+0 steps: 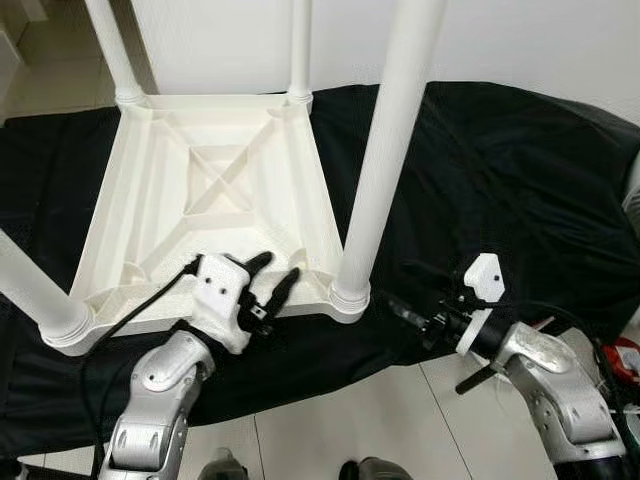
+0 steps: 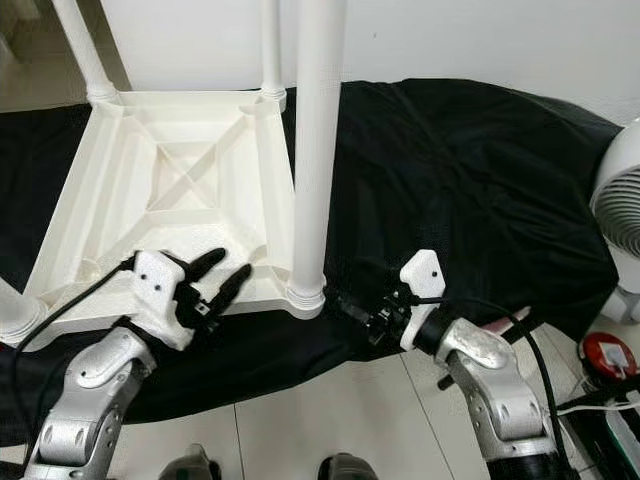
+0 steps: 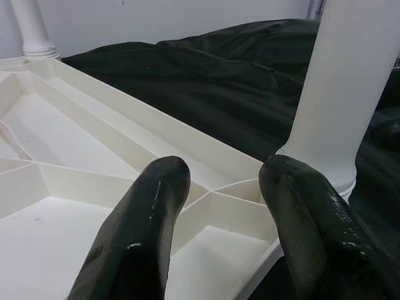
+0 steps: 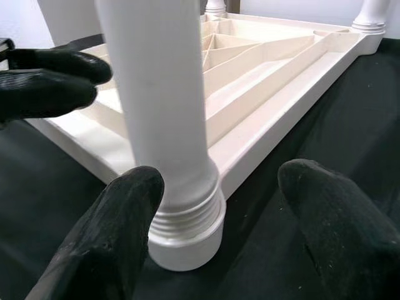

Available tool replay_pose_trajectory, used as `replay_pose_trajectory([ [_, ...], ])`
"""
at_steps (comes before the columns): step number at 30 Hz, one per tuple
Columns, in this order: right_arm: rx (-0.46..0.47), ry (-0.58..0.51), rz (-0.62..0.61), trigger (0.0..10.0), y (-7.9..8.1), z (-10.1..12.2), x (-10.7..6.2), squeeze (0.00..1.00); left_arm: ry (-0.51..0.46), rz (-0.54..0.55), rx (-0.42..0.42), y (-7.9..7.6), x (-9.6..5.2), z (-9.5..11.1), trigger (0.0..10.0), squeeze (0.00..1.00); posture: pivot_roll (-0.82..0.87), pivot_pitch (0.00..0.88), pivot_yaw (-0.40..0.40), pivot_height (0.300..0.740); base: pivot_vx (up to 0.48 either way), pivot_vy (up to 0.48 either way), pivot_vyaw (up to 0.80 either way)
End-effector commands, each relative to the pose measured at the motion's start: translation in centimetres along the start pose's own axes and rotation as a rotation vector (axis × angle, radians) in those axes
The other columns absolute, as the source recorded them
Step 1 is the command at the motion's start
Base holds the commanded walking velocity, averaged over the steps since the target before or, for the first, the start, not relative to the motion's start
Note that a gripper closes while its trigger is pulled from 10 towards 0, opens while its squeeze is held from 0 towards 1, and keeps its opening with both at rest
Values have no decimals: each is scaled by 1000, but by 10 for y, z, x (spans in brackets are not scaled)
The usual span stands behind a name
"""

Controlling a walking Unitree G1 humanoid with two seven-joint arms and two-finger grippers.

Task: Building children table

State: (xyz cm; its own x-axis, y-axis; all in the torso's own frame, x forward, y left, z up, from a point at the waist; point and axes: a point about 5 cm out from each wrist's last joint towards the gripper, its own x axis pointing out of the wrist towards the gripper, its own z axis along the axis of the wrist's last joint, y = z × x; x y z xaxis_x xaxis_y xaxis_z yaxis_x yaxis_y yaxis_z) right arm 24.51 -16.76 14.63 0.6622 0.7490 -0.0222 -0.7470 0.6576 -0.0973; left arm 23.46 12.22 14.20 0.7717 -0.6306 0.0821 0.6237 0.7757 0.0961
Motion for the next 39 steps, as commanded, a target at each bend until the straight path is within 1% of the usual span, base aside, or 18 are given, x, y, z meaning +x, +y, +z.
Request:
replay_pose_trajectory([
  [1, -20, 3, 16, 10000, -1, -2, 8, 0, -14, -12, -17, 0, 3, 3, 10000, 0, 60, 41, -14, 740, 0, 0, 0],
  [2, -24, 2, 24, 10000, -3, -2, 14, 0, -23, -7, -30, 2, 5, 5, 10000, 0, 62, 40, -13, 740, 0, 0, 0],
  [4, -24, 2, 24, 10000, -3, -2, 14, 0, -23, -7, -30, 2, 5, 5, 10000, 0, 62, 40, -13, 740, 0, 0, 0],
  [5, -22, -5, 52, 10000, -6, -2, 26, 0, -32, -5, -33, 1, 10, 7, 10000, 0, 64, 39, -9, 740, 0, 0, 0],
  [6, -22, -5, 52, 10000, -6, -2, 26, 0, -32, -5, -33, 1, 10, 7, 10000, 0, 64, 39, -9, 740, 0, 0, 0],
  [8, -31, -2, 116, 10000, -7, -1, 40, 0, -36, -11, -37, -3, 12, 8, 10000, 0, 64, 34, -7, 740, 0, 0, 0],
  [9, -31, -2, 116, 10000, -7, -1, 40, 0, -36, -11, -37, -3, 12, 8, 10000, 0, 64, 34, -7, 740, 0, 0, 0],
  [12, -46, 3, 177, 10000, -7, 0, 50, 0, -28, -29, -26, -7, 12, 8, 10000, 0, 66, 34, -9, 740, 0, 0, 0],
  [16, -57, 23, 239, 10000, -6, -1, 53, 0, -10, -61, -11, -10, 10, 5, 10000, 0, 73, 32, -16, 740, 0, 0, 0],
  [18, -59, 55, 313, 10000, -4, -2, 50, 0, 2, -77, -4, -10, 6, 3, 10000, 0, 81, 31, -26, 740, 0, 0, 0],
  [20, -59, 55, 313, 10000, -4, -2, 50, 0, 2, -77, -4, -10, 6, 3, 10000, 0, 81, 31, -26, 740, 0, 0, 0],
  [25, -47, 90, 401, 10000, -5, -5, 46, 0, 21, -59, -10, -2, -3, 1, 10000, 0, 93, 22, -38, 740, 0, 0, 0],
  [29, -42, 89, 408, 10000, -5, -6, 48, 0, 26, -59, -8, -1, -5, 0, 10000, 0, 96, 19, -39, 740, 0, 0, 0],
  [30, -55, 72, 388, 10000, -7, -6, 59, 0, 35, -62, 0, 1, -7, -1, 10000, 0, 103, 16, -42, 740, 0, 0, 0],
  [31, -64, 62, 372, 10000, -9, -6, 65, 0, 39, -64, 3, 2, -8, -2, 10000, 0, 103, 16, -42, 740, 0, 0, 0],
  [32, -70, 55, 361, 10000, -10, -6, 69, 0, 42, -65, 5, 3, -9, -2, 10000, 0, 103, 16, -42, 740, 0, 0, 0],
  [37, -67, 44, 351, 10000, -9, -6, 74, 0, 44, -64, 10, 4, -9, -2, 10000, 0, 106, 13, -42, 740, 0, 0, 0],
  [39, -47, 6, 327, 10000, -5, -5, 87, 0, 43, -61, 14, 4, -9, -2, 10000, 0, 112, 12, -43, 740, 0, 0, 0],
])
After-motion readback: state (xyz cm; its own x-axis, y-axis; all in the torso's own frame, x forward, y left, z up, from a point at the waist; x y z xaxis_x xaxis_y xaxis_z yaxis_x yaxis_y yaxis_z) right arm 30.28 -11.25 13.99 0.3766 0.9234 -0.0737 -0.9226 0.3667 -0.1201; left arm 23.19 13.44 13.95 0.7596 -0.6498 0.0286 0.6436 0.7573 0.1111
